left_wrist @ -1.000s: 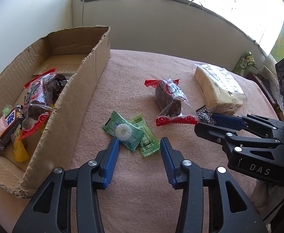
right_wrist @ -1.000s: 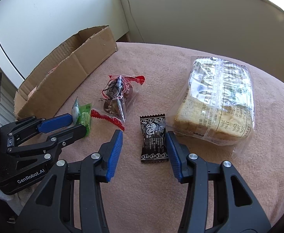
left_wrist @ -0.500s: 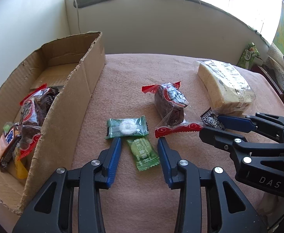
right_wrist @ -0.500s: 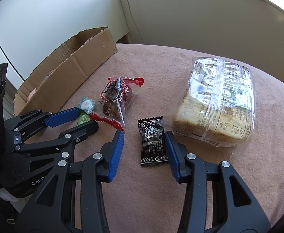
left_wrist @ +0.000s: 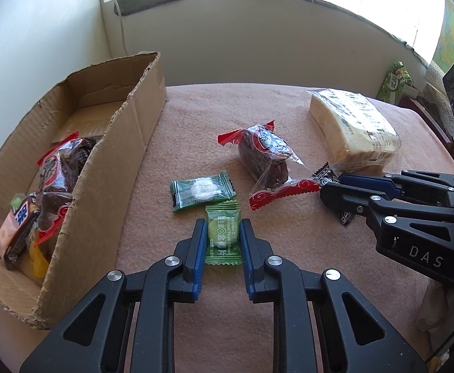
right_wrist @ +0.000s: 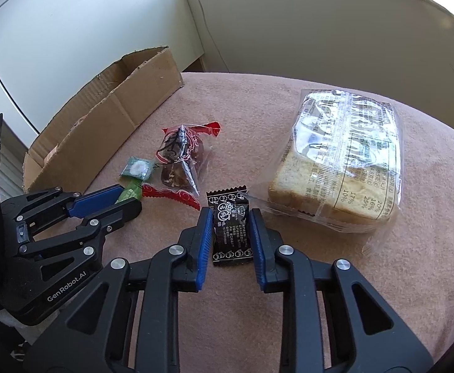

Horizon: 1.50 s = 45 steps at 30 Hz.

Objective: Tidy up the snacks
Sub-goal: 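Carry the green candy and black packet over the cardboard box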

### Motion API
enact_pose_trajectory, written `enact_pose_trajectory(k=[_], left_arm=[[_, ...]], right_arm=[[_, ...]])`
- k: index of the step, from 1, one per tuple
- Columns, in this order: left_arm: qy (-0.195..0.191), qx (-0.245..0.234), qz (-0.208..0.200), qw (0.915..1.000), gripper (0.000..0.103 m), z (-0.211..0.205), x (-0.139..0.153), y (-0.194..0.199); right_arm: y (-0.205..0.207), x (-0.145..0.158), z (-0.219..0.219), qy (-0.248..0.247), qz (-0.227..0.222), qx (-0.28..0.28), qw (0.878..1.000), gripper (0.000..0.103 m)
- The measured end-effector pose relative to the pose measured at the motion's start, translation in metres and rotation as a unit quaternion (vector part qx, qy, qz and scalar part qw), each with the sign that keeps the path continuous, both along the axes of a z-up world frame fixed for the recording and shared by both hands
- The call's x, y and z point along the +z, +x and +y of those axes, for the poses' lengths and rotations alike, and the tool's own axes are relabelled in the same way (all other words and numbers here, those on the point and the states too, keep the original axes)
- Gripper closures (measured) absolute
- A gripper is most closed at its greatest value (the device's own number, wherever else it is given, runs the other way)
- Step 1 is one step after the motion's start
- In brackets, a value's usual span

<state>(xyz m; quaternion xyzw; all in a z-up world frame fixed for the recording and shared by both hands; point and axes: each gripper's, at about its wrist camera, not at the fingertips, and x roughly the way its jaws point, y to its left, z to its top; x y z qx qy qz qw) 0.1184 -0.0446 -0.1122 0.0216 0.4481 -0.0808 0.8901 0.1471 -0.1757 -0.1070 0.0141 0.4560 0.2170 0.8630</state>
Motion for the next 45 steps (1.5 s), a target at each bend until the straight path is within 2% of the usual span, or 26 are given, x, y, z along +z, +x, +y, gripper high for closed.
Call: enact_pose_trajectory(k=[11, 20, 34, 45], left_arm=[[-0.028, 0.002, -0.018, 0.9994, 0.084, 0.009, 0.021, -0.022], [-0.042, 0.006, -0.046, 0.9981, 0.084, 0.020, 0.042, -0.037], [-0.049, 0.027, -0.089, 0.9945, 0.084, 0.050, 0.068, -0.048], [-0.055, 0.046, -0.104, 0.9920, 0.084, 0.081, 0.079, -0.049]], right_arm=[[-0.016, 0.012, -0.001, 0.000, -0.013, -0.007, 1.000, 0.079], [-0.031, 0.036, -0.002, 0.006, -0.031, -0.011, 0.999, 0.079], [-0.036, 0.067, 0.024, 0.010, -0.059, 0.003, 0.998, 0.079], [-0.026, 0.085, 0.055, 0.012, -0.073, 0.020, 0.997, 0.079]])
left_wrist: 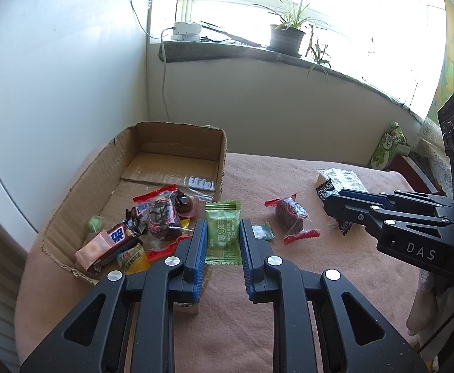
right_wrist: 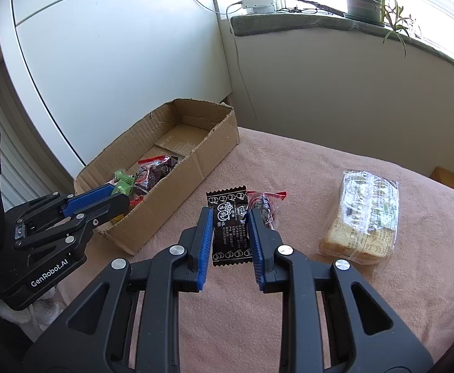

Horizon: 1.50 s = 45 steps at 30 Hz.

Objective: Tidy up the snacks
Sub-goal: 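Carry the green candy and black packet over the cardboard box, then open both grippers to drop the green candy and black packet into the box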

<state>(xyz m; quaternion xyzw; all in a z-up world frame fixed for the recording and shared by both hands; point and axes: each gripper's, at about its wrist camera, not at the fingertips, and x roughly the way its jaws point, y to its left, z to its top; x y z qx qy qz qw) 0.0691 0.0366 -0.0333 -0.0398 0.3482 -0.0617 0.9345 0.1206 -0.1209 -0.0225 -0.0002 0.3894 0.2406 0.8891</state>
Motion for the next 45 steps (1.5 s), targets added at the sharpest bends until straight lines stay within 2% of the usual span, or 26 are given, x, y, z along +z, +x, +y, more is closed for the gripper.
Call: enact_pose_trajectory(k=[23, 34, 45], left_arm=[[0.004, 0.049, -0.003, 0.9988, 0.084, 0.057, 0.000, 0.030], [0.002, 0.061, -0.001, 0.9982, 0.084, 0.072, -0.003, 0.042], [-0.003, 0.072, 0.007, 0.9974, 0.084, 0.080, -0.008, 0.047]], right_arm=[[0.049, 0.016, 0.078, 0.012, -0.007, 0.056, 0.998, 0.079], [0.071, 0.013, 0.116, 0.014, 0.002, 0.082, 0.997, 0.079], [0.087, 0.001, 0.137, 0.013, 0.019, 0.091, 0.996, 0.079]])
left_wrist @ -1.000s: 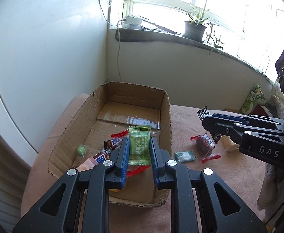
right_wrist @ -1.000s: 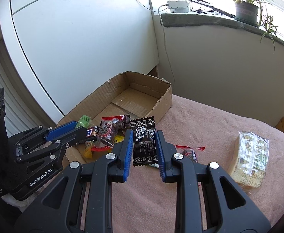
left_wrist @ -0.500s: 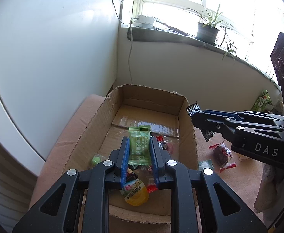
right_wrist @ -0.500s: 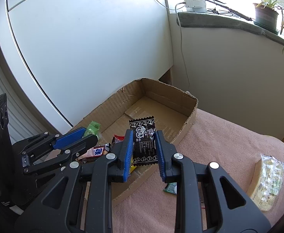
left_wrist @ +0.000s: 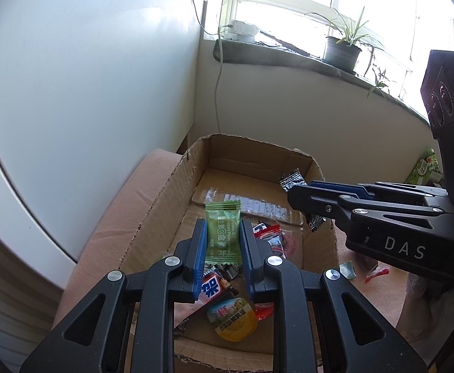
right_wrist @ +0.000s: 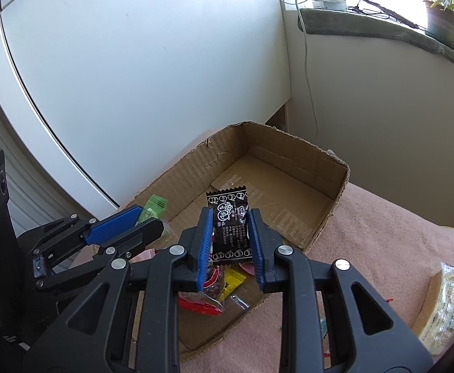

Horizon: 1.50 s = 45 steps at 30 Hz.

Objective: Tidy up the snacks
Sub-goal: 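Open both grippers to drop the green candy and black packet into the box, then move both open grippers toward the wrapped bread loaf on the table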

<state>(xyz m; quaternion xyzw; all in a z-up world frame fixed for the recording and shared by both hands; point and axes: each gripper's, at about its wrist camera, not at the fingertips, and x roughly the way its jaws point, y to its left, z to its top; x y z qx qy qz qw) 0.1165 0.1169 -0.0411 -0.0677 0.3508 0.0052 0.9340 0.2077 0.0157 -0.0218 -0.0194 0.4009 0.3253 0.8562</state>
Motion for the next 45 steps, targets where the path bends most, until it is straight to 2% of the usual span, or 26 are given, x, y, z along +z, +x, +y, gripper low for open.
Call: enact_pose_trajectory(k=[10, 14, 16, 21, 23, 24, 25, 27, 29, 30, 31, 32, 39, 45], left_arm=[[-0.003, 0.006, 0.001, 1.0000, 0.082, 0.004, 0.001, 0.000], [-0.001, 0.009, 0.001, 1.0000, 0.075, 0.005, 0.002, -0.001], [-0.001, 0.012, -0.001, 0.9999, 0.075, 0.006, 0.002, -0.002], [0.001, 0.013, -0.003, 0.9999, 0.074, 0.007, 0.005, -0.006], [0.001, 0.014, -0.005, 0.9999, 0.063, 0.007, 0.006, -0.008], [0.002, 0.014, -0.007, 0.9999, 0.060, 0.006, 0.007, -0.009], [0.002, 0.015, -0.009, 0.9998, 0.057, 0.005, 0.008, -0.010], [0.002, 0.017, -0.012, 0.9998, 0.054, 0.004, 0.011, -0.012], [0.002, 0.018, -0.016, 0.9997, 0.042, 0.003, 0.013, -0.015], [0.003, 0.017, -0.018, 0.9997, 0.041, 0.001, 0.014, -0.017], [0.004, 0.017, -0.019, 0.9997, 0.041, 0.000, 0.015, -0.019], [0.005, 0.016, -0.020, 0.9997, 0.041, -0.002, 0.016, -0.020], [0.009, 0.021, -0.031, 0.9992, 0.023, -0.015, 0.024, -0.032], [0.010, 0.015, -0.035, 0.9992, 0.022, -0.031, 0.027, -0.037]], right_arm=[[0.001, 0.000, 0.001, 0.008, 0.000, 0.002, 1.000, 0.078], [0.000, 0.001, 0.001, 0.010, -0.001, 0.004, 1.000, 0.078], [-0.001, 0.002, 0.000, 0.011, -0.003, 0.001, 1.000, 0.077], [-0.003, 0.007, -0.008, 0.014, -0.009, -0.011, 1.000, 0.055], [-0.005, 0.010, -0.013, 0.014, -0.013, -0.016, 1.000, 0.044], [-0.006, 0.011, -0.015, 0.015, -0.014, -0.020, 1.000, 0.041], [-0.008, 0.012, -0.017, 0.015, -0.016, -0.022, 1.000, 0.033], [-0.011, 0.015, -0.023, 0.014, -0.022, -0.031, 0.999, 0.031], [-0.013, 0.017, -0.030, 0.011, -0.023, -0.041, 0.999, 0.030], [-0.014, 0.018, -0.033, 0.012, -0.023, -0.045, 0.999, 0.028], [-0.015, 0.019, -0.037, 0.013, -0.024, -0.049, 0.998, 0.017], [-0.016, 0.020, -0.042, 0.015, -0.028, -0.056, 0.998, 0.011], [-0.031, 0.025, -0.072, 0.015, -0.038, -0.081, 0.996, 0.010], [-0.040, 0.021, -0.104, 0.013, -0.032, -0.105, 0.994, 0.009]])
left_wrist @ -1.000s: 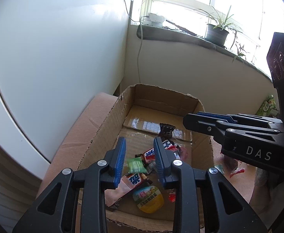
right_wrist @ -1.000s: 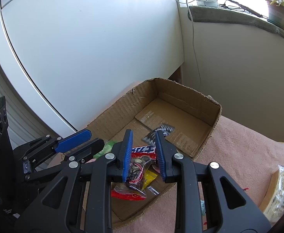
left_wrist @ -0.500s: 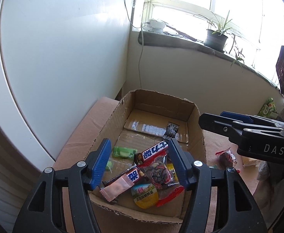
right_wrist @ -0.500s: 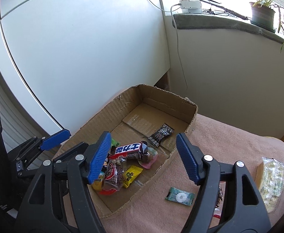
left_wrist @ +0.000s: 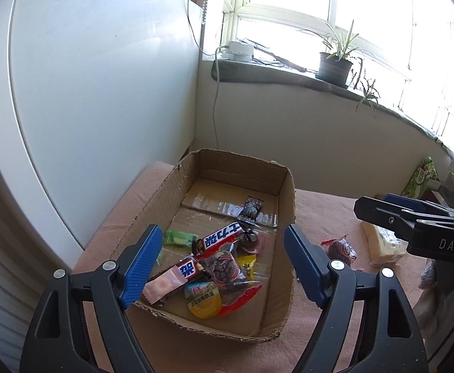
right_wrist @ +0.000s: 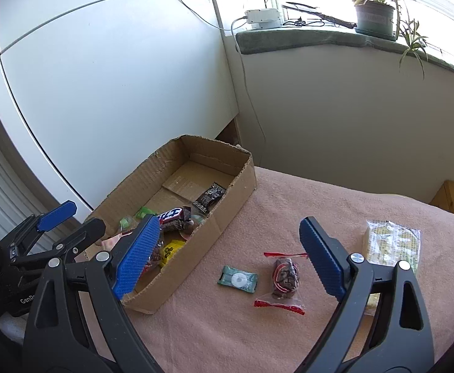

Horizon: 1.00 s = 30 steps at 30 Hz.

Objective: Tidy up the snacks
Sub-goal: 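Move both open grippers toward the wrapped bread loaf on the table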

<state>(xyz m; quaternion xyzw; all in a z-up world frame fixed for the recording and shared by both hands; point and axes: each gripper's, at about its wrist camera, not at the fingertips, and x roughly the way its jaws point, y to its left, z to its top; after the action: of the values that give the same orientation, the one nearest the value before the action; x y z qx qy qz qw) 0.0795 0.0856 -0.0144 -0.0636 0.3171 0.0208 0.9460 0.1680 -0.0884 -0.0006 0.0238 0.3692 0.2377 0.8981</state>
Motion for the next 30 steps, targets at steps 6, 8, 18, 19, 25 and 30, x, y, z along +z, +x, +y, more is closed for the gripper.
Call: enact_pose_trajectory(k=[6, 8, 18, 19, 25, 30], left_arm=[[0.004, -0.016, -0.002, 0.9999, 0.022, -0.021, 0.002, -0.001], [0.005, -0.022, -0.001, 0.9997, 0.022, -0.027, 0.002, -0.001], [0.000, -0.054, 0.007, 0.9985, 0.022, -0.062, -0.001, 0.002], [-0.005, -0.059, 0.010, 0.9982, 0.022, -0.066, -0.002, 0.003], [-0.025, -0.096, 0.022, 0.9949, 0.022, -0.093, -0.009, 0.011], [-0.045, -0.129, 0.041, 0.9898, 0.022, -0.119, -0.017, 0.025]], right_arm=[[-0.008, -0.003, -0.037, -0.004, 0.002, -0.030, 1.000, 0.009], [-0.010, -0.004, -0.050, -0.003, 0.003, -0.041, 0.999, 0.009], [-0.019, -0.010, -0.103, 0.003, 0.010, -0.081, 0.997, 0.009], [-0.020, -0.011, -0.109, 0.004, 0.011, -0.084, 0.996, 0.009], [-0.017, -0.020, -0.143, 0.010, 0.024, -0.104, 0.994, 0.009], [-0.008, -0.034, -0.171, 0.045, 0.056, -0.109, 0.991, 0.009]])
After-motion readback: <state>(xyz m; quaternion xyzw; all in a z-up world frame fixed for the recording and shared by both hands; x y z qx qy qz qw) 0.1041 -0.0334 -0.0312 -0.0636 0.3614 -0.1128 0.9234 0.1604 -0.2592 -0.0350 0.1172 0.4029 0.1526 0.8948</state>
